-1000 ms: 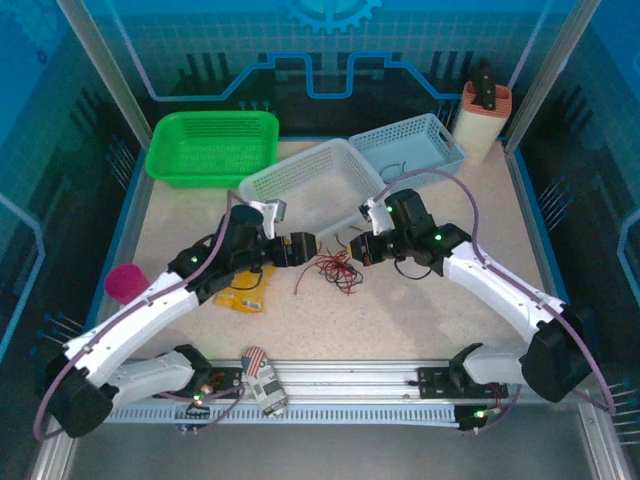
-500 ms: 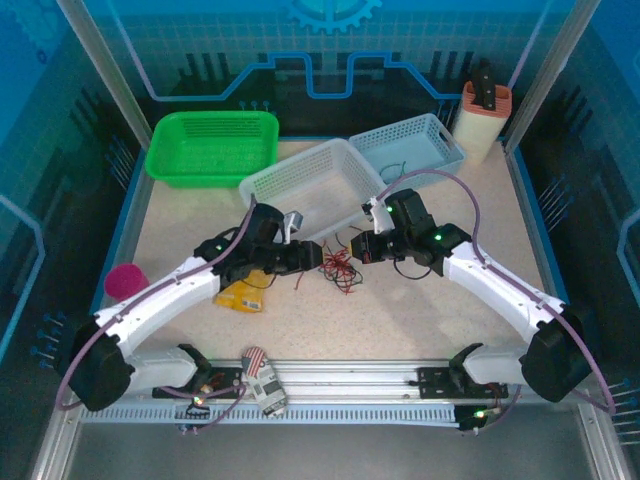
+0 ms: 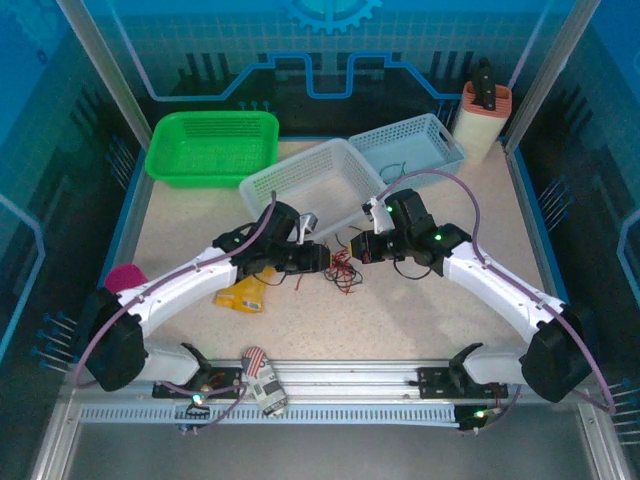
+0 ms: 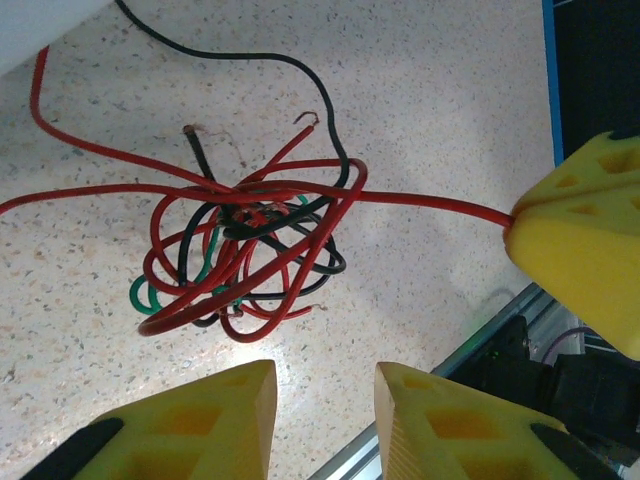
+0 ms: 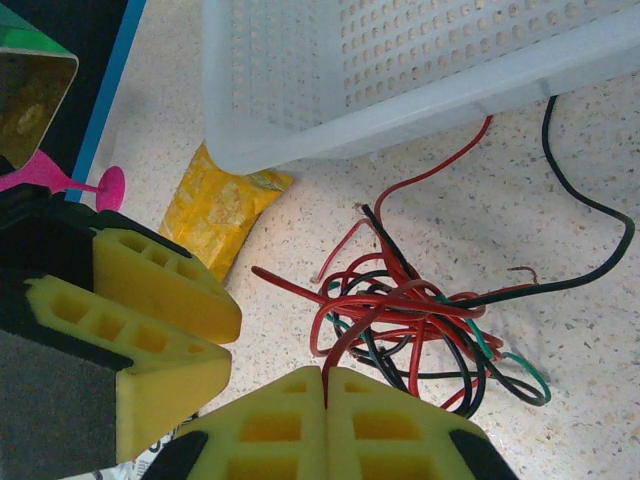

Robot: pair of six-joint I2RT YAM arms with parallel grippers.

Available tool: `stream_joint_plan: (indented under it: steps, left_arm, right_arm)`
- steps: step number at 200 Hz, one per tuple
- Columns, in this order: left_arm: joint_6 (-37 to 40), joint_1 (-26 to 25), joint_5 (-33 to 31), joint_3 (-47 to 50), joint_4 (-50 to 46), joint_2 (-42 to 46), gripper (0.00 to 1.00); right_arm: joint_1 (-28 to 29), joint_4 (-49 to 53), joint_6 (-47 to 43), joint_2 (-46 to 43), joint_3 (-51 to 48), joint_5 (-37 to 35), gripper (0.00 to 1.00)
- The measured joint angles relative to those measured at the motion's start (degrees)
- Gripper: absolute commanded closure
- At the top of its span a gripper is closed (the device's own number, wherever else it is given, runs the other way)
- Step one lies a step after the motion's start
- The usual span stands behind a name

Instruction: Untangle the cables

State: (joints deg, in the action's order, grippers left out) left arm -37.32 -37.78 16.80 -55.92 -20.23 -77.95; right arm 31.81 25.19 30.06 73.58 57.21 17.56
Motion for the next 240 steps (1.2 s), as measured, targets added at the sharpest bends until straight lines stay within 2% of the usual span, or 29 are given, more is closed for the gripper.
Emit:
stream_joint_plan:
  steps: [50,135,165,212,240]
  left_arm:
    - [2.1,-1.7,-0.7,-1.3,-0.2,-3.4,0.66]
    - [5.0,-4.0,-6.0,-2.5,-0.9,-5.5,0.70]
    - [4.9,-4.2,-7.0,-2.6,-0.7,-6.7,0.70]
    - [3.1,-4.3,-8.4,-2.6,2.4,-8.4,0.64]
    - [1.1,-4.4,-9.1,-2.6,5.0,-8.9,0.67]
  right_arm:
    - [0.0,-0.4,0.5,0.0,0.0,1.0,1.00]
    - [0.0,-0.4,0.9,0.0,0.0,2.2,1.00]
    - [0.0,-0.8,1.5,0.0,0.0,2.5,1.00]
    - [0.0,-1.8,3.4,0.0,-0.1,3.3,1.00]
    - [0.0,-3.0,4.5,-0.1,-0.3,4.1,1.00]
